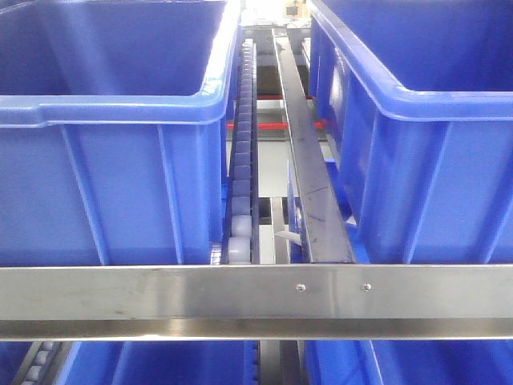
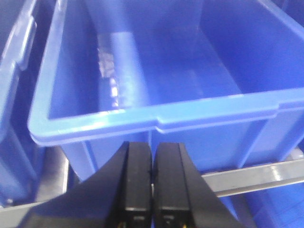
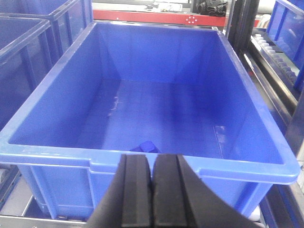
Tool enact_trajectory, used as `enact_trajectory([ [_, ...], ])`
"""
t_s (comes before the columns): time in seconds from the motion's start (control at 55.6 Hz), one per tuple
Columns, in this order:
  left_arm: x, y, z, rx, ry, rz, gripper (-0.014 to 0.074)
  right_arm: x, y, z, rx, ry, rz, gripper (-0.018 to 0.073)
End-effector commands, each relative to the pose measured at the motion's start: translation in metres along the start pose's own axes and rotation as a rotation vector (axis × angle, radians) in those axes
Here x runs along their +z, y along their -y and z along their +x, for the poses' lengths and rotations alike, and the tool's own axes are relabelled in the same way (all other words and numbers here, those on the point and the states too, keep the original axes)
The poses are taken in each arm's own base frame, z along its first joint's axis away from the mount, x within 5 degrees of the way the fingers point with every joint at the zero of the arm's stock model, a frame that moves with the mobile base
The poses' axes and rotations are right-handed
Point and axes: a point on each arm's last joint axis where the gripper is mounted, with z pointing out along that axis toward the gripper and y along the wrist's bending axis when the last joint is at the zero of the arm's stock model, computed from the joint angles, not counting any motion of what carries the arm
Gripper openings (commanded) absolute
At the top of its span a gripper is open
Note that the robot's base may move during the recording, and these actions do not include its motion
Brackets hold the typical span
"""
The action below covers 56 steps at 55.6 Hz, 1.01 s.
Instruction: Pick and sort blue part to right shelf
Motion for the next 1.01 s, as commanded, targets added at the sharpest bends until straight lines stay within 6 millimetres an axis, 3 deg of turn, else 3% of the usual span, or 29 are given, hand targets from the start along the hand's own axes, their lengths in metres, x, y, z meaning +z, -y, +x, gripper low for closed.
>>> enact_trajectory([
  [0.0,-0.003,0.002,-0.007,-0.056,0.147,0.012,0.0125,-0.002,0.000,-0.016,-0.010,0.108,-0.002,0.0039],
  [0.396,0.019,-0.008,0.063,0.009,0.430,-0.133,0.0125,-0.002,0.000,-0.016,-0.010,0.107,-0.002,0.0039],
  [0.99,0.020,-0.008,0.065,0.008,0.417,-0.133,0.0125,-0.002,0.000,-0.016,-0.010,0.103,-0.002,0.0039],
])
